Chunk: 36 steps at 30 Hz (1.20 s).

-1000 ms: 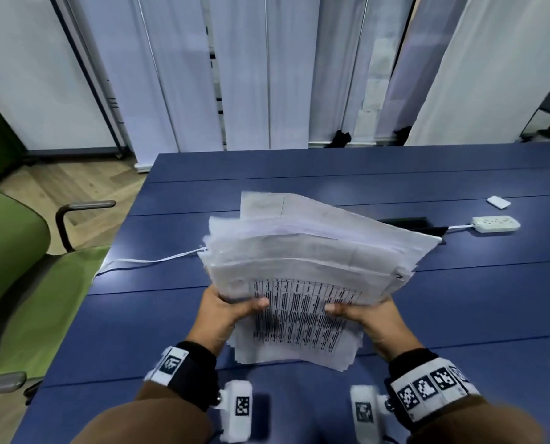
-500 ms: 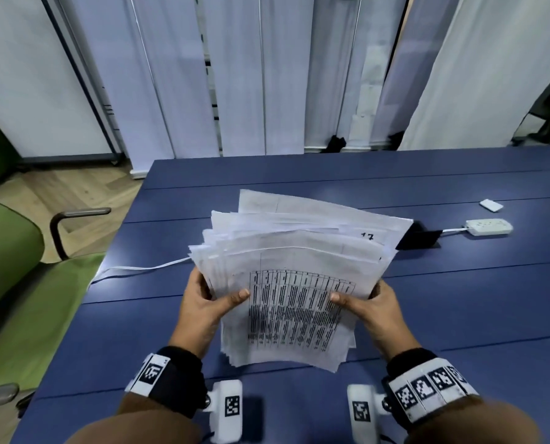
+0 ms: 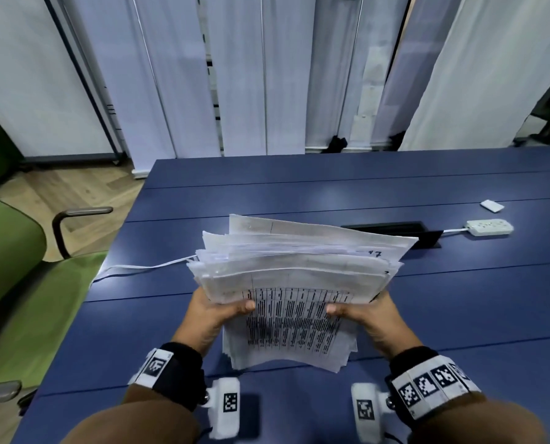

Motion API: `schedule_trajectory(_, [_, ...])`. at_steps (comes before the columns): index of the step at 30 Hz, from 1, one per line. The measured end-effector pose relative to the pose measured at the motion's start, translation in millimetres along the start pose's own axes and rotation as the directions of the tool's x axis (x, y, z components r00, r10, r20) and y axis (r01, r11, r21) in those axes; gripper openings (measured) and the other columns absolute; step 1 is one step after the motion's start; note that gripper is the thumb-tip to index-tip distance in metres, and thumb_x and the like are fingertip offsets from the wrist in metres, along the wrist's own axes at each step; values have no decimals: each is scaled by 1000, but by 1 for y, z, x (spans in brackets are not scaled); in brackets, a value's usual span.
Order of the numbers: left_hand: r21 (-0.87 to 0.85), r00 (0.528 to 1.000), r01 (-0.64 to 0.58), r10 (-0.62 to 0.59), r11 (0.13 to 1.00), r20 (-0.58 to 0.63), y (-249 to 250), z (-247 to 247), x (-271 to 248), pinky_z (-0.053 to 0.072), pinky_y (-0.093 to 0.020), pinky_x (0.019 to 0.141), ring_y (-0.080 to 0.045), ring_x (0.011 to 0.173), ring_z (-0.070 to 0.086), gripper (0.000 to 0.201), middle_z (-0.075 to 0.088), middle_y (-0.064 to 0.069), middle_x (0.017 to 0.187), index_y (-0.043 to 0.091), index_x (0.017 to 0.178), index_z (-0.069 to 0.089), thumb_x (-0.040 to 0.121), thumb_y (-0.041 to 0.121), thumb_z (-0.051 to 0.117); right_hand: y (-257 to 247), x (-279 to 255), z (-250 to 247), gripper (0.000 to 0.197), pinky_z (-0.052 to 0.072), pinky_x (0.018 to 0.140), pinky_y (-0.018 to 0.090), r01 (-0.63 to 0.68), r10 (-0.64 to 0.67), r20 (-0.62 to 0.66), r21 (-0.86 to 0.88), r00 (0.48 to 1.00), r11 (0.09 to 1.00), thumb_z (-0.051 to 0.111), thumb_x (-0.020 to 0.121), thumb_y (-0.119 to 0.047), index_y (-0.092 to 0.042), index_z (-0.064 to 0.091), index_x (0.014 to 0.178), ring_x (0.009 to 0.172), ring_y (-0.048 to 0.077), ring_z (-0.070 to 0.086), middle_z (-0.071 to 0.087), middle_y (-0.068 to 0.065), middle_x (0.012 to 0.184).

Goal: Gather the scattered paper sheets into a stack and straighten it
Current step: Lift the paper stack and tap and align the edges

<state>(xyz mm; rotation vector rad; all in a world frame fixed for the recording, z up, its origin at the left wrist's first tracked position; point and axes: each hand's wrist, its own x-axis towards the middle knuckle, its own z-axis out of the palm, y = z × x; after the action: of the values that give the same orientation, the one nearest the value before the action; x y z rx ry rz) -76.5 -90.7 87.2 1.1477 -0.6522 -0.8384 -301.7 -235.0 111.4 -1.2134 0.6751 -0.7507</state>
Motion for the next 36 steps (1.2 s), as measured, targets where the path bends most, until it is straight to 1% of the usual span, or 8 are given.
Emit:
schedule_trajectory(4, [-1,997,-57,57,998,-51,6,23,-3,56,-25,78,-21,97,71,66,75,-10,103,12,96,74,37,31,97,-3,5,21,50,58,76,32,57,-54,-68,46,996,997,77,62,12,-6,63,107,95,24,71,75,8,99])
schedule_trajectory(11, [13,965,-234,234,972,-121,36,26,5,56,-23,77,-16,92,72,36,77,-4,96,12,95,73,63,-5,75,-33,10,27,38,58,81,30,228,-225,-58,54,973,972,77,64,8,-9,69,97,91,21,72,75,8,96])
schedule_trajectory(17, [30,990,-73,76,997,-120,3,-15,3,55,-22,76,-15,97,71,87,74,-5,108,11,114,61,40,38,96,-9,10,-5,83,57,72,23,69,-68,-27,28,997,997,96,32,-41,-7,66,102,90,16,72,75,5,98])
schedule_trajectory(22, [36,998,-60,60,998,-26,-1,9,-2,56,-25,79,-23,100,71,89,74,-11,107,-1,118,60,42,29,94,-6,4,18,45,57,77,23,104,-106,56,26,993,994,77,58,9,-9,68,98,90,14,72,76,3,96])
schedule_trajectory(25, [-37,987,-123,119,992,-106,8,3,3,56,-23,76,-17,94,72,91,75,-9,103,1,114,60,39,38,96,-15,6,10,44,56,70,21,135,-139,49,78,989,988,85,53,-4,-9,69,94,85,14,73,76,4,91])
schedule_trajectory(28, [-34,982,-132,126,991,-140,13,-10,2,55,-19,75,-10,93,70,96,75,0,101,8,112,59,33,49,95,-14,6,-8,74,56,73,23,111,-111,12,15,994,994,97,32,-34,-7,70,96,88,18,72,76,8,94])
schedule_trajectory(33, [48,996,-71,73,996,-45,9,22,-4,55,-22,76,-18,95,71,87,75,-8,103,6,106,68,32,41,97,-6,2,22,53,57,84,30,83,-83,0,-17,997,996,80,56,13,-10,68,101,98,22,70,75,7,101])
schedule_trajectory(36, [39,981,-154,157,987,-115,26,30,-2,55,-23,75,-16,91,72,60,76,-7,98,6,99,71,45,19,94,-24,5,35,44,57,80,27,165,-164,-62,-1,984,986,79,60,13,-9,69,98,92,19,72,76,5,96])
